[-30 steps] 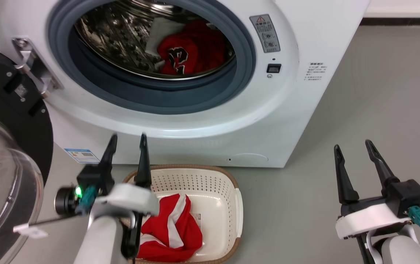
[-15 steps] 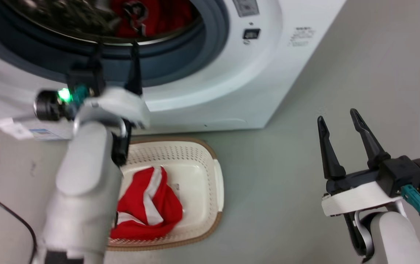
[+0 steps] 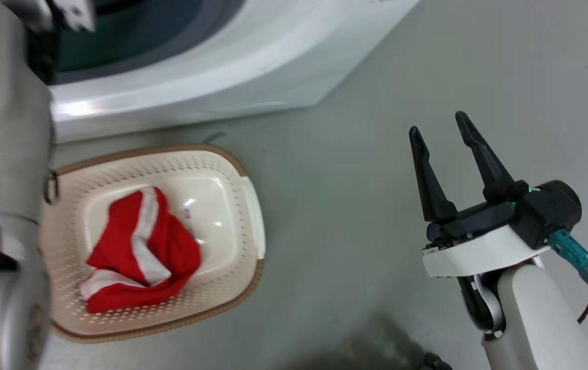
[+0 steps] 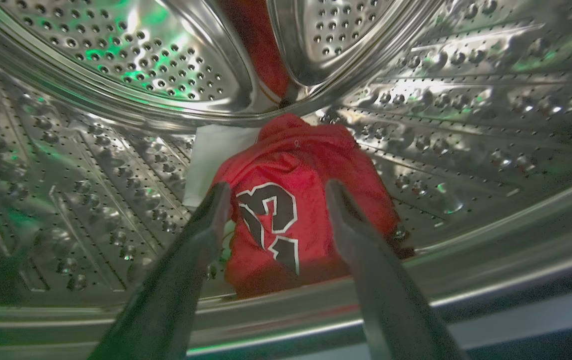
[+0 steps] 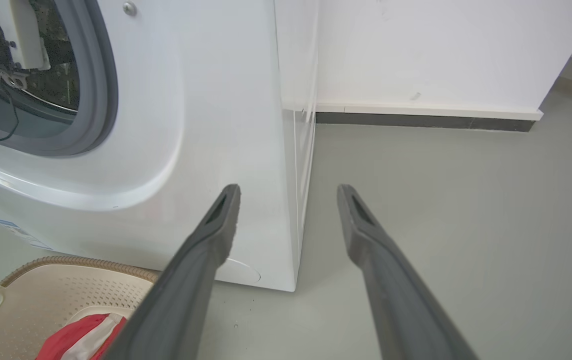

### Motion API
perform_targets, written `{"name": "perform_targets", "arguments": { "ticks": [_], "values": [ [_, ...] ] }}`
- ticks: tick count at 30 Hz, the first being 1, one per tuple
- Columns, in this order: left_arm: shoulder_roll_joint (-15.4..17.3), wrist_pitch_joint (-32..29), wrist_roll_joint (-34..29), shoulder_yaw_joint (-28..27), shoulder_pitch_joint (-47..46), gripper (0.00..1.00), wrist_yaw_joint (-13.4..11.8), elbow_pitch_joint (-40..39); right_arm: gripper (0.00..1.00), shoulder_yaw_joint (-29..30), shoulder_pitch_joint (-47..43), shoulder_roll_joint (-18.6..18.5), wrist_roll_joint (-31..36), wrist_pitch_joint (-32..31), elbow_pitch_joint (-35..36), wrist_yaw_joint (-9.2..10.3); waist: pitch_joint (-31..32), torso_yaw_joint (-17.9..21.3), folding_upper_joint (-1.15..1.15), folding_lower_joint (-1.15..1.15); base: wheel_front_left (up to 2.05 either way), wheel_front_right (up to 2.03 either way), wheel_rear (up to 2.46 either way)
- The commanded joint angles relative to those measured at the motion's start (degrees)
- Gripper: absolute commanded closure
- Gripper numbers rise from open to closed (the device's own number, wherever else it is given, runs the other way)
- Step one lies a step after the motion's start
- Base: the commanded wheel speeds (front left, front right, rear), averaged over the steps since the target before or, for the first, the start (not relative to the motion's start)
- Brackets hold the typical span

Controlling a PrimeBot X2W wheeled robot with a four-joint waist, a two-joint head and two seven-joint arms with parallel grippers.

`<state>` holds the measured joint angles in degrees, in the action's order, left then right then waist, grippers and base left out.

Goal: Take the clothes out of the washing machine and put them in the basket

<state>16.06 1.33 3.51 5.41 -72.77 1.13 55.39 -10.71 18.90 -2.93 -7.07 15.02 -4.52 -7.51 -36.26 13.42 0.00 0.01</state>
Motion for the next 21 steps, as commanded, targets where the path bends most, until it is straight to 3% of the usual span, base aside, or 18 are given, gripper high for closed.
{"name": "perform_targets", "arguments": {
  "ticks": [1,11,21],
  "values": [
    [1.66,-2.86,-0.95,0.78,-3.50,0.00,0.74,1.69,0.00,-0.62,1.43,0.10,-0.98,0.22,0.23,0.04,-4.75,4.17,0.00,-0.01,0.00,0.00,0.00],
    [7.98,-20.37,-2.80,2.87,-16.63,0.00,2.45,7.97,0.00,-3.98,2.50,0.11,-5.06,0.22,0.98,0.04,-11.30,9.74,0.00,-0.01,0.00,0.00,0.00],
    [10.63,-32.99,-1.81,2.58,-20.36,0.00,1.65,10.43,0.00,-5.75,2.11,0.10,-7.01,0.21,1.43,0.04,-14.07,12.02,0.00,-0.01,0.00,0.00,0.00]
  ]
}}
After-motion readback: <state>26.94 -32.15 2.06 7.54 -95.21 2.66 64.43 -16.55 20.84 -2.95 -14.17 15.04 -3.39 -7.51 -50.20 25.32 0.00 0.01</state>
